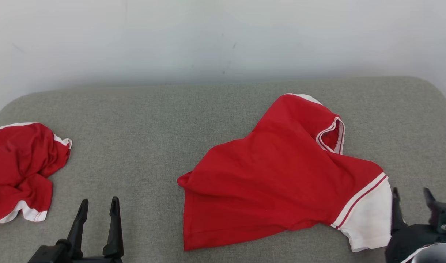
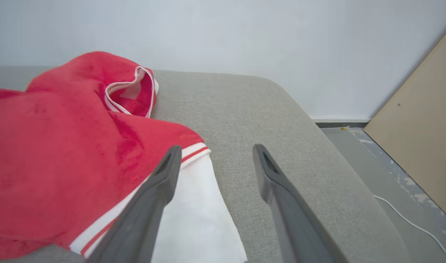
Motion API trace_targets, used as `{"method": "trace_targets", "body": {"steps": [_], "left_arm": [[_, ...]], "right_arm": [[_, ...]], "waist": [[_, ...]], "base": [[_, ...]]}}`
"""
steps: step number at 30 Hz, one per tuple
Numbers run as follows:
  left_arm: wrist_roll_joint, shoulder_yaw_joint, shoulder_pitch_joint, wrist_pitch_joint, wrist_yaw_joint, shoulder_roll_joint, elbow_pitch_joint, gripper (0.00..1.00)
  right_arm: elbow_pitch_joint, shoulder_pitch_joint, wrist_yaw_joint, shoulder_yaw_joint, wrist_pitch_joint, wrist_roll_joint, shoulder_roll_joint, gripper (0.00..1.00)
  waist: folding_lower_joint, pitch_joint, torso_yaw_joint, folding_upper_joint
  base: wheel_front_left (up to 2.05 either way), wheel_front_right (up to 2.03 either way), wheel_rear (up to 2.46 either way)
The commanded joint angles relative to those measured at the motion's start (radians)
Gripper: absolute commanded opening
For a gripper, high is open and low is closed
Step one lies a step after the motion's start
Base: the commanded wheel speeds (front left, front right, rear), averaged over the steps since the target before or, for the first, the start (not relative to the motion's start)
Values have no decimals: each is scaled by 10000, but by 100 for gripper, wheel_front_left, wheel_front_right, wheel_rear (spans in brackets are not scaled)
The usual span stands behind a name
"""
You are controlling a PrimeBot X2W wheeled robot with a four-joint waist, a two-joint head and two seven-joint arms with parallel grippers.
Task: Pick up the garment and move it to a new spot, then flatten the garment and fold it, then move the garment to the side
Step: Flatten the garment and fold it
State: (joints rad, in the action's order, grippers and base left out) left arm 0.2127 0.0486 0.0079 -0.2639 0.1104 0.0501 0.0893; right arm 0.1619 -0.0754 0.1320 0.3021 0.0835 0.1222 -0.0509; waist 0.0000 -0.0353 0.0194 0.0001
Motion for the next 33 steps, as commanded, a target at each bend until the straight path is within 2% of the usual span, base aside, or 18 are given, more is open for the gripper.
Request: {"method": "trace_targets", "body": {"steps": [1, 7, 12, 33], "left_arm": [[-72, 51, 120, -6, 6, 5, 13, 100], [-37, 61, 463, -6, -24, 4, 85, 100], [-128, 78, 799, -6, -29, 5, 130, 100], [-311, 243, 1940, -6, -186, 5, -92, 100]], "right_arm": [[-145, 234, -27, -281, -318, -118, 3, 100], [-353, 780, -27, -1439, -1962, -408, -1, 100], [-302, 1158, -27, -1958, -2736, -330, -2, 100], [-913, 2033, -27, -2039, -2806, -411, -67, 100]], "waist": [[0, 94, -24, -1], [0, 476, -26, -1], [0, 805, -6, -1], [0, 1485, -220, -1]], "base": [[0, 0, 0], [0, 0, 0], [0, 0, 0], [0, 0, 0]]}}
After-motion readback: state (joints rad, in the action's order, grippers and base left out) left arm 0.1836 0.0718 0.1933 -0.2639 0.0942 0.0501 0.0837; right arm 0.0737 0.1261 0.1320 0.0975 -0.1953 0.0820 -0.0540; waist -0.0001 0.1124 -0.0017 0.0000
